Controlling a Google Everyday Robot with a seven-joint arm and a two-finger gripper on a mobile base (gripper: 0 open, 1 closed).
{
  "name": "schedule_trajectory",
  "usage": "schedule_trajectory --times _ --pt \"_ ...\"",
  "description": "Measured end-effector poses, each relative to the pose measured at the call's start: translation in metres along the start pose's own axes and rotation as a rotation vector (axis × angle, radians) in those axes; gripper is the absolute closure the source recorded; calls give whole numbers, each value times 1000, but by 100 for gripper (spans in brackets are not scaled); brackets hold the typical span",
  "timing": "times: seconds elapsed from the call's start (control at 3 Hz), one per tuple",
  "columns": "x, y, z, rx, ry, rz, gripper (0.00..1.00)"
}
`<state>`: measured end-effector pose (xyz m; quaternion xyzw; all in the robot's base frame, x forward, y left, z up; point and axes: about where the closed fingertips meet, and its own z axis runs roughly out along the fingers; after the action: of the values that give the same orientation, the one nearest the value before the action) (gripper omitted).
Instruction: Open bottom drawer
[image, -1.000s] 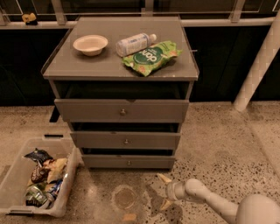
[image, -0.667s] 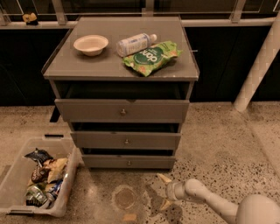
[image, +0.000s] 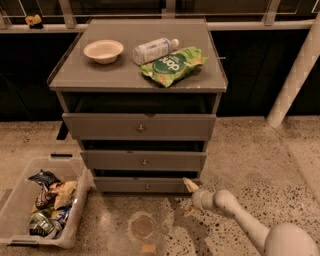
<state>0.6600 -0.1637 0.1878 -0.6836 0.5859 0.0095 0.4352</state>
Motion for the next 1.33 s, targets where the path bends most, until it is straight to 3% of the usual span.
schedule_trajectory --times 0.33,0.67,1.0,1.33 --pt "-1 1 0 -1 -1 0 0" --pt "-2 -7 4 17 -54 -9 0" --pt "-16 -42 26 65 -141 28 0" --pt "3 -60 18 95 -112 30 0"
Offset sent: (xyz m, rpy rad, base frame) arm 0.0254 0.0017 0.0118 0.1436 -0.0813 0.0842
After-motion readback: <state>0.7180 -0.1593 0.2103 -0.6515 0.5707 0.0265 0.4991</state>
